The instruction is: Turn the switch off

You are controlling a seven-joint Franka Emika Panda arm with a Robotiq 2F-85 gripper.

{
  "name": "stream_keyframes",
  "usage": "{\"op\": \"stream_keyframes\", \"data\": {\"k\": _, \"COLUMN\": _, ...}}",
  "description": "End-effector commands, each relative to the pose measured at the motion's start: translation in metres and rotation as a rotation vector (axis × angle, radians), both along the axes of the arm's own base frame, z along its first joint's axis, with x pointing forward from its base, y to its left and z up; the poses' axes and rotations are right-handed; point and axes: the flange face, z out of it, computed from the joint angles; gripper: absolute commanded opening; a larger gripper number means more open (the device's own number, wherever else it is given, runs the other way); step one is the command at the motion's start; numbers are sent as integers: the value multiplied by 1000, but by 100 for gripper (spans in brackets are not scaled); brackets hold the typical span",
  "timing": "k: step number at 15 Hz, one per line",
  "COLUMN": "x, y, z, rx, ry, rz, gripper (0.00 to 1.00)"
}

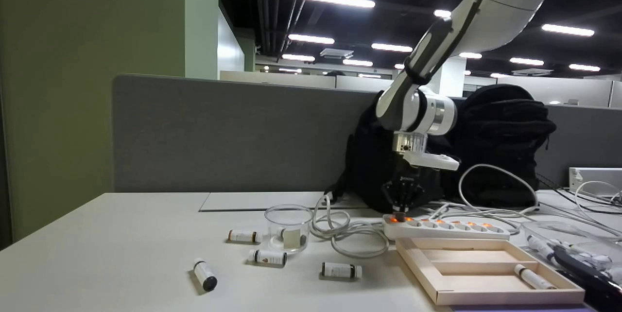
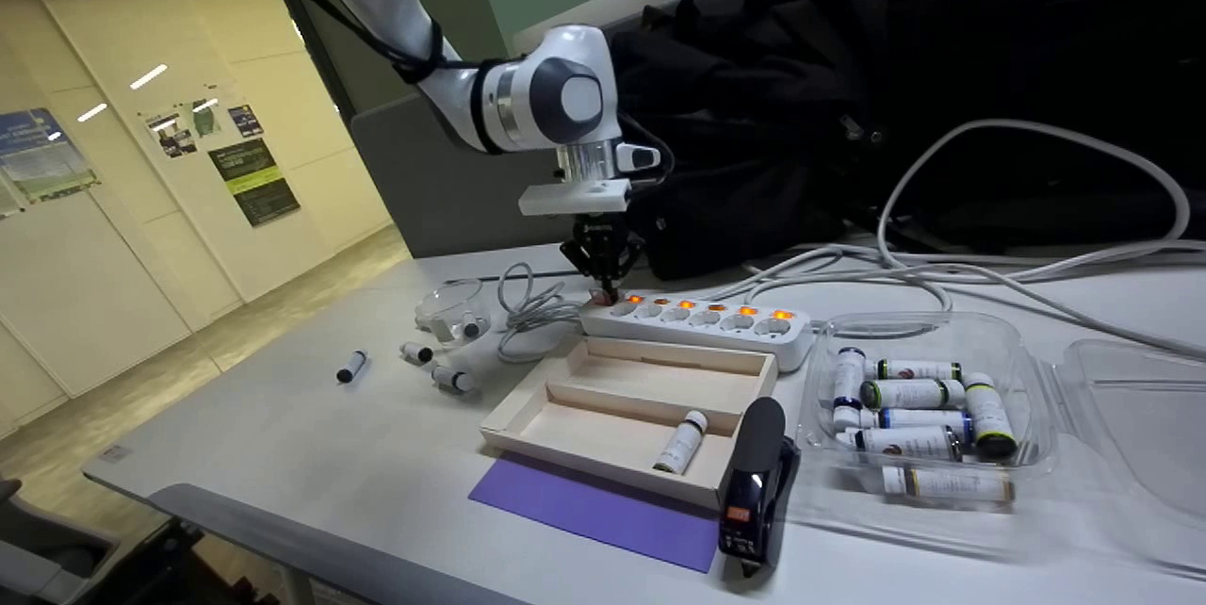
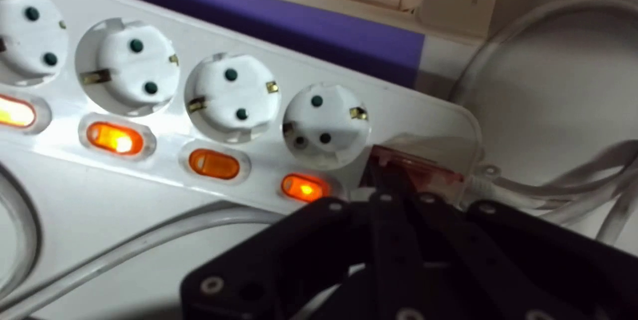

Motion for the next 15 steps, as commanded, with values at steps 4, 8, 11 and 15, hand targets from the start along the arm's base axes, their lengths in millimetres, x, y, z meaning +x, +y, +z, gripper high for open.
{"op": "stream_keyframes", "data": {"k": 4, "x": 3, "y": 56, "z": -25, "rx": -220, "ry": 19, "rz": 279, "gripper": 0}}
{"op": "stream_keyframes", "data": {"k": 8, "x": 3, "y": 75, "z": -36, "rx": -322, "ry": 59, "rz": 467, "gripper": 0}}
{"op": "stream_keyframes", "data": {"k": 11, "x": 6, "y": 90, "z": -39, "rx": -404, "ry": 74, "rz": 586, "gripper": 0}}
{"op": "stream_keyframes", "data": {"k": 15, "x": 16, "y": 106, "z": -12, "rx": -454, "ry": 91, "rz": 593, "gripper": 0}}
